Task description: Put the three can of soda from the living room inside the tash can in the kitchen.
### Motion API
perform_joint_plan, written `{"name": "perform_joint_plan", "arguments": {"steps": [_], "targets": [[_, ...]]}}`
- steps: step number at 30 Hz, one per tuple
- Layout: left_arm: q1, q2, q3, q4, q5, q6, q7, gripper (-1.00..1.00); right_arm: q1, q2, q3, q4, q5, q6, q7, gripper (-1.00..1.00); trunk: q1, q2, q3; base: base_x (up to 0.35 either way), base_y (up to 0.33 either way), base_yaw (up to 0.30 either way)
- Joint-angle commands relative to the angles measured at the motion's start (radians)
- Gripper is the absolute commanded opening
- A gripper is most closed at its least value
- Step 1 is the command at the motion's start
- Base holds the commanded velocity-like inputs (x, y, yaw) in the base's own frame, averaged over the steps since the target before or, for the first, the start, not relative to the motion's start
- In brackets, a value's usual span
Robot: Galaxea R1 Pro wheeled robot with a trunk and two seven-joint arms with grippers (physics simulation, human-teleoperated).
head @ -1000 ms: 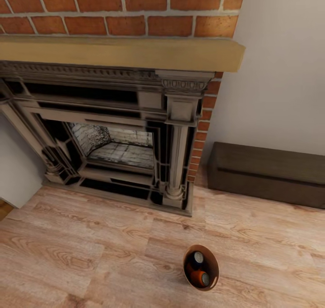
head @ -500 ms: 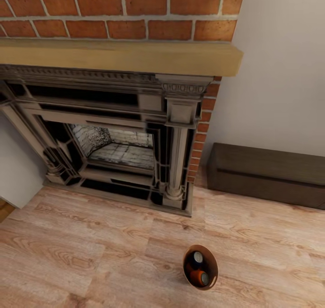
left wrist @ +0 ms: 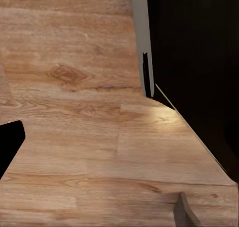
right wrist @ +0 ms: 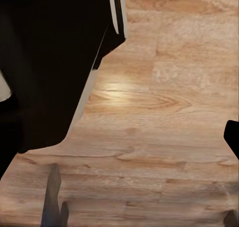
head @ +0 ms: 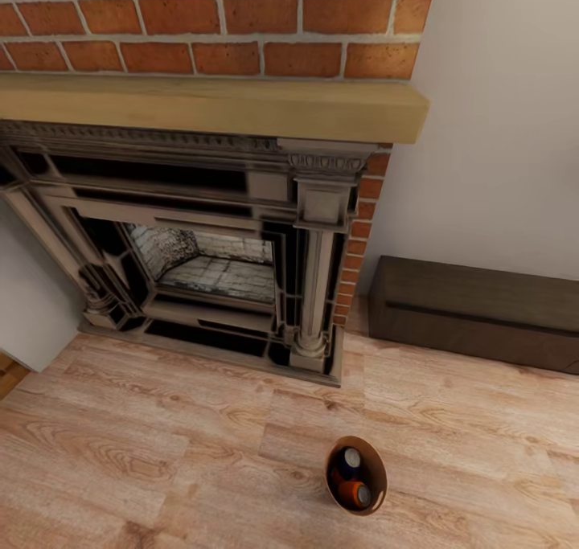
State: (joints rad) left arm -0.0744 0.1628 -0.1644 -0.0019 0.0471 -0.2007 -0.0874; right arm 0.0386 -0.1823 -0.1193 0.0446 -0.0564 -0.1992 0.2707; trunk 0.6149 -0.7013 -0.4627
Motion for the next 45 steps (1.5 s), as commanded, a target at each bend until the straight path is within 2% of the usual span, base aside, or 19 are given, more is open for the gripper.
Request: {"name": "perform_joint_plan", "arguments": {"steps": [1, 9, 12, 14, 20, 24, 25, 31, 43, 45], "targets": [[0.003, 0.0, 0.0, 0.0, 0.0, 0.001, 0.0, 1.0, 0.001, 0.001, 0.0, 0.0, 0.0, 0.0, 0.0, 1.0, -0.004, 0.007, 0.003, 0.0, 0.0, 0.0], [0.02, -0.006, 0.0, 0.004, 0.0, 0.02, 0.0, 1.0, 0.016, 0.006, -0.001, 0.0, -0.001, -0.001, -0.001, 1.0, -0.035, 0.063, 0.028, 0.0, 0.0, 0.0], [0.024, -0.006, 0.001, 0.005, 0.002, 0.023, 0.0, 1.0, 0.017, 0.004, -0.001, -0.001, -0.02, -0.001, 0.0, 1.0, -0.046, 0.084, 0.038, 0.0, 0.0, 0.0], [0.026, -0.003, 0.001, 0.005, 0.003, 0.024, 0.0, 1.0, 0.019, -0.001, -0.001, -0.001, -0.059, -0.002, 0.0, 1.0, -0.054, 0.098, 0.044, 0.0, 0.0, 0.0], [0.027, -0.001, 0.002, 0.005, 0.003, 0.026, 0.0, 1.0, 0.019, -0.008, 0.0, -0.002, -0.085, -0.004, 0.001, 1.0, -0.077, 0.14, 0.063, 0.0, 0.0, 0.0], [0.027, 0.0, 0.003, 0.005, 0.003, 0.028, 0.0, 1.0, 0.019, -0.012, 0.0, -0.002, -0.089, -0.005, 0.001, 1.0, -0.092, 0.168, 0.075, 0.0, 0.0, 0.0], [0.027, 0.001, 0.004, 0.005, 0.003, 0.029, 0.0, 1.0, 0.019, -0.024, 0.0, -0.002, -0.091, -0.005, 0.001, 1.0, -0.096, 0.175, 0.078, 0.0, 0.0, 0.0], [0.027, 0.003, 0.01, 0.005, 0.006, 0.031, 0.0, 1.0, 0.019, -0.042, 0.001, -0.003, -0.092, -0.004, 0.001, 1.0, -0.119, 0.217, 0.097, 0.0, 0.0, 0.0], [0.027, 0.003, 0.014, 0.005, 0.01, 0.031, 0.0, 1.0, 0.019, -0.043, -0.001, -0.005, -0.094, -0.015, 0.001, 1.0, -0.165, 0.301, 0.142, 0.0, 0.0, -0.036], [0.027, 0.003, 0.014, 0.005, 0.01, 0.031, 0.0, 1.0, 0.019, -0.042, 0.0, -0.005, -0.094, -0.016, 0.001, 1.0, -0.165, 0.301, 0.144, 0.0, 0.0, -0.098]]}}
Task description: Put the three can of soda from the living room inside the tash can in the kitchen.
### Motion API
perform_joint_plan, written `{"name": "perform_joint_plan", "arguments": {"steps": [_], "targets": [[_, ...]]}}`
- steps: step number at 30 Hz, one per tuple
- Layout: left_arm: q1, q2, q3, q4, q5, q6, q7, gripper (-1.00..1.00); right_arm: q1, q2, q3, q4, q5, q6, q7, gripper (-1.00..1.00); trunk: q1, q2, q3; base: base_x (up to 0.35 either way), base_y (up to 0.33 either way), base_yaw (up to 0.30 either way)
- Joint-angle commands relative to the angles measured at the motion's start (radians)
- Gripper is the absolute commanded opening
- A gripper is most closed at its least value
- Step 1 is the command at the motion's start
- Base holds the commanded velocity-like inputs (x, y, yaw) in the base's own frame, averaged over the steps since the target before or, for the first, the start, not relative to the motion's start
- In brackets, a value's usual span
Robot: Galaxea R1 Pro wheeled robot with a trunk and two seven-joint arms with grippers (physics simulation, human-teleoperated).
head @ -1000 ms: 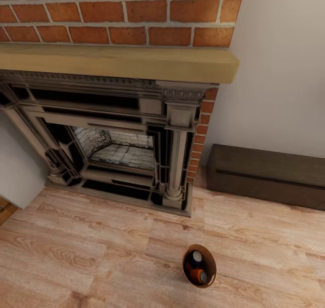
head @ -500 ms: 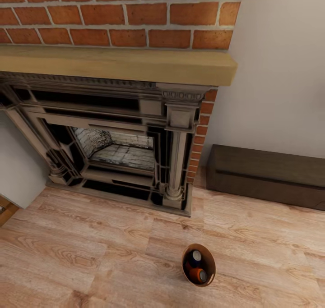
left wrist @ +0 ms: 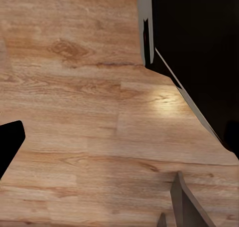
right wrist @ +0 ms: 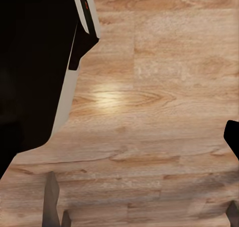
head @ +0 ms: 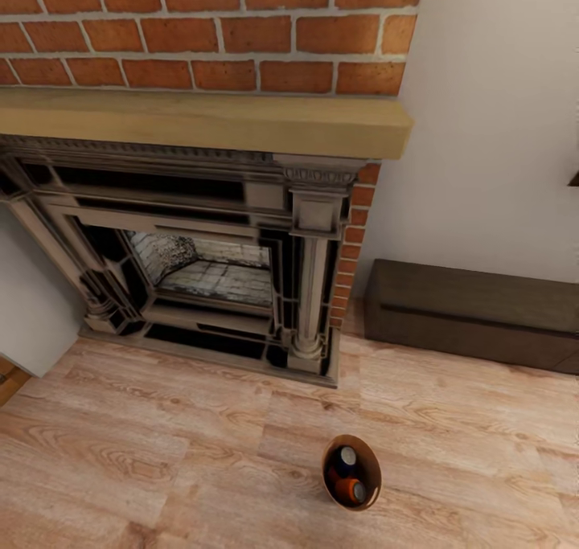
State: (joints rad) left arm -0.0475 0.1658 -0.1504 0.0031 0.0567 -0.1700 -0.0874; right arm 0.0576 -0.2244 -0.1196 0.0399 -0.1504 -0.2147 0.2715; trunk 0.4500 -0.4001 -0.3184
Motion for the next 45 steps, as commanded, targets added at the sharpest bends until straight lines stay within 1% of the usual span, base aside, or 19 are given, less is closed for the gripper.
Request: {"name": "perform_joint_plan", "arguments": {"steps": [1, 8, 12, 20, 23, 25, 29, 36, 45], "targets": [[0.0, 0.0, 0.0, 0.0, 0.0, 0.0, 0.0, 1.0, 0.0, 0.0, 0.001, 0.0, 0.001, -0.002, 0.0, 1.0, 0.0, 0.0, 0.002, 0.0, 0.0, -0.102], [0.0, 0.0, 0.002, 0.0, 0.0, 0.002, 0.0, 1.0, 0.0, 0.005, 0.012, 0.0, 0.007, -0.007, 0.004, 1.0, 0.0, 0.0, 0.012, 0.0, 0.0, -0.105], [-0.001, 0.0, 0.003, -0.003, 0.002, 0.002, 0.0, 1.0, 0.0, 0.006, 0.01, -0.001, 0.007, -0.007, 0.004, 1.0, 0.0, 0.0, 0.018, 0.0, 0.0, -0.106], [-0.002, -0.007, -0.001, -0.012, 0.006, -0.026, 0.007, 1.0, -0.001, 0.011, 0.004, -0.014, 0.001, -0.006, 0.001, 1.0, 0.0, 0.0, 0.028, 0.0, 0.0, -0.08], [-0.003, -0.009, -0.003, -0.013, 0.006, -0.044, 0.01, 1.0, -0.001, 0.016, 0.004, -0.031, 0.0, -0.005, -0.008, 1.0, 0.0, 0.0, 0.029, 0.0, 0.0, -0.027], [-0.003, -0.01, -0.005, -0.013, 0.006, -0.055, 0.011, 1.0, -0.001, 0.024, 0.004, -0.044, 0.0, -0.004, -0.014, 1.0, 0.0, 0.0, 0.03, 0.0, 0.0, -0.014], [-0.004, -0.011, -0.007, -0.014, 0.005, -0.063, 0.012, 1.0, -0.001, 0.032, 0.005, -0.053, 0.001, -0.005, -0.019, 1.0, 0.0, 0.0, 0.03, 0.0, 0.0, -0.005], [-0.005, -0.021, -0.005, -0.015, 0.004, -0.064, 0.012, 1.0, -0.001, 0.035, 0.007, -0.056, 0.002, -0.004, -0.02, 1.0, 0.0, 0.0, 0.03, 0.0, 0.0, -0.001], [-0.005, -0.023, -0.005, -0.014, 0.004, -0.065, 0.012, 1.0, -0.001, 0.036, 0.008, -0.056, 0.002, -0.003, -0.02, 1.0, 0.0, 0.0, 0.03, 0.0, 0.0, 0.0]]}}
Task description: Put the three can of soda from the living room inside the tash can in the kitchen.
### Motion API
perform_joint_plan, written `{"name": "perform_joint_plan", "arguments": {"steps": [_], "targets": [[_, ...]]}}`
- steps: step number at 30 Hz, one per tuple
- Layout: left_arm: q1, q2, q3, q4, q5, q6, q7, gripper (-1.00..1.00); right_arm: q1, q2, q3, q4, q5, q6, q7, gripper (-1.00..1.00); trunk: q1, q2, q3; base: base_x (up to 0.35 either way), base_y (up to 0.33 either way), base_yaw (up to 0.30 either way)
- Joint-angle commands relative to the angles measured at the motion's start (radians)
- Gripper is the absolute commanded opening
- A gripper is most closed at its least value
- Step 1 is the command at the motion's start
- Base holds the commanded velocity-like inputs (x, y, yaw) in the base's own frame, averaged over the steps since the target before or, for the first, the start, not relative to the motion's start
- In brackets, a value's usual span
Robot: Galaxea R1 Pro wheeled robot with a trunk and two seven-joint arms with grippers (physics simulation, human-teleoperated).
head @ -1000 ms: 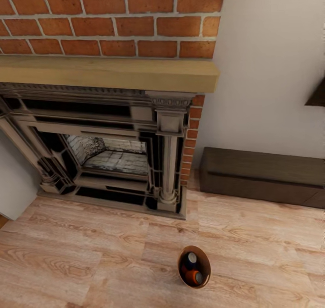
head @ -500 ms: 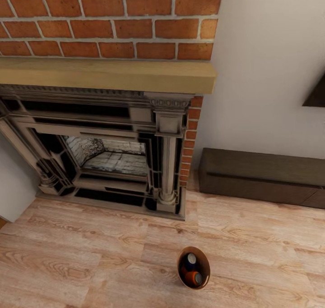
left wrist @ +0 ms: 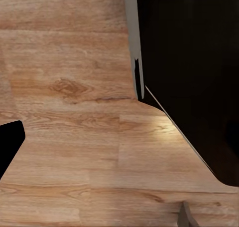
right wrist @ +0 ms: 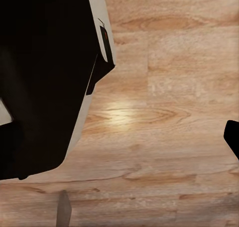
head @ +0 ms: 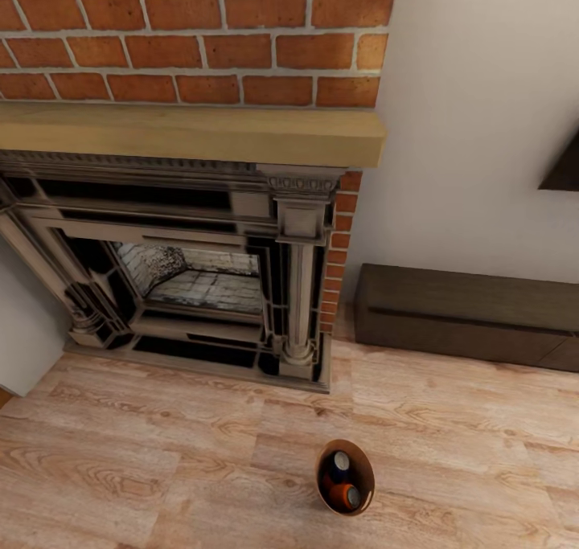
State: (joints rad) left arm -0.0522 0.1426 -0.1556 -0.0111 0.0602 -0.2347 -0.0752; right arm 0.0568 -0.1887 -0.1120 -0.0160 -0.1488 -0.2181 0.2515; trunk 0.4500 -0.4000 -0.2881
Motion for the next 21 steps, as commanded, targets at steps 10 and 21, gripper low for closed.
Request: {"name": "perform_joint_plan", "arguments": {"steps": [10, 21], "targets": [[0.0, -0.001, 0.001, 0.0, 0.002, 0.0, 0.0, 1.0, 0.0, 0.0, 0.0, 0.0, 0.0, 0.0, 0.0, 1.0, 0.0, 0.0, 0.0, 0.0, 0.0, 0.0], [0.0, -0.001, 0.001, 0.0, 0.002, 0.0, 0.0, 1.0, 0.0, 0.0, 0.0, 0.0, 0.0, 0.0, 0.0, 1.0, 0.0, 0.0, 0.0, 0.0, 0.0, 0.0]]}}
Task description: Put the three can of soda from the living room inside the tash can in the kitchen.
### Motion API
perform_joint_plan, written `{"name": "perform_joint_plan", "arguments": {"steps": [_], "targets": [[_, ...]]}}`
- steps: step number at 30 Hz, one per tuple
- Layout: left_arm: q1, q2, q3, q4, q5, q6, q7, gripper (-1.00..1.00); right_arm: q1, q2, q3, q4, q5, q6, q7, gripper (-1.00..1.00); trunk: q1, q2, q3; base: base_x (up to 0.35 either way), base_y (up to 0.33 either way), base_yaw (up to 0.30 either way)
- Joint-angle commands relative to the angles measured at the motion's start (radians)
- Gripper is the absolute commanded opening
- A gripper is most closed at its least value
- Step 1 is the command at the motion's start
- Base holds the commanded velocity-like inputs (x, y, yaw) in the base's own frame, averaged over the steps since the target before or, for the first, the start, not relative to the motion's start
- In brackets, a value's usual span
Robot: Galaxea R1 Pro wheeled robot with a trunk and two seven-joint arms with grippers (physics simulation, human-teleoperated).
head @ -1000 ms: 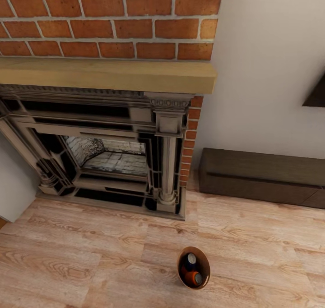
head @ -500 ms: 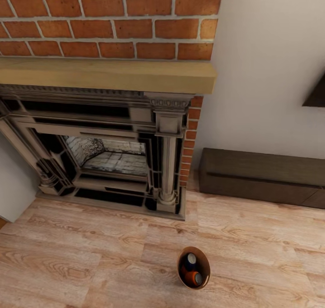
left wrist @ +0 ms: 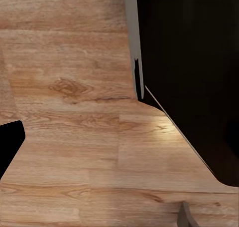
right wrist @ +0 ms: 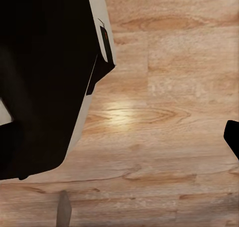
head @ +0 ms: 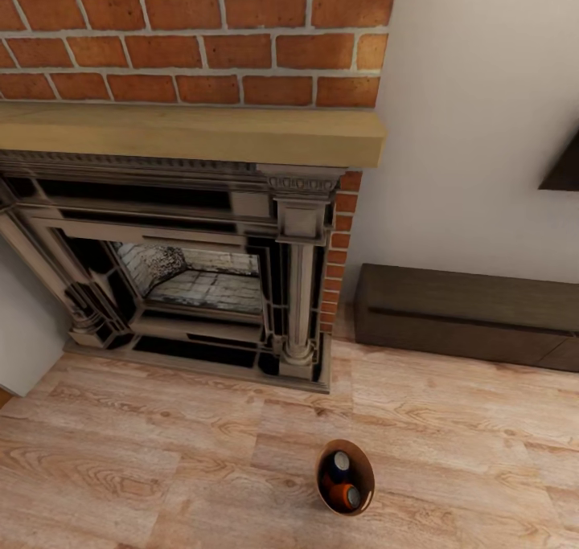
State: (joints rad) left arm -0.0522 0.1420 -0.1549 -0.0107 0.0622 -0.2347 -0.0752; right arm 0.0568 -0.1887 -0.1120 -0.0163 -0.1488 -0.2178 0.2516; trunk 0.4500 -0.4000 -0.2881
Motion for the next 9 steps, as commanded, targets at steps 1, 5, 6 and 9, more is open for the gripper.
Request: {"name": "perform_joint_plan", "arguments": {"steps": [1, 5, 6, 9], "targets": [[0.0, 0.0, 0.0, 0.0, 0.0, 0.0, 0.0, 1.0, 0.0, 0.0, 0.0, 0.0, 0.0, 0.0, 0.0, 1.0, 0.0, 0.0, 0.0, 0.0, 0.0, 0.0], [0.0, 0.0, 0.0, 0.0, 0.0, 0.0, 0.0, 1.0, 0.0, 0.0, 0.0, 0.0, 0.0, 0.0, 0.0, 1.0, 0.0, 0.0, 0.0, 0.0, 0.0, 0.0], [0.0, 0.0, 0.0, 0.0, 0.0, 0.0, 0.0, 1.0, 0.0, 0.0, 0.0, 0.0, 0.0, 0.0, 0.0, 1.0, 0.0, 0.0, 0.0, 0.0, 0.0, 0.0], [0.0, 0.001, 0.0, 0.0, 0.0, 0.0, 0.0, 1.0, 0.0, 0.0, 0.0, -0.001, 0.0, 0.0, 0.0, 1.0, 0.0, 0.0, 0.0, 0.0, 0.0, 0.0]]}}
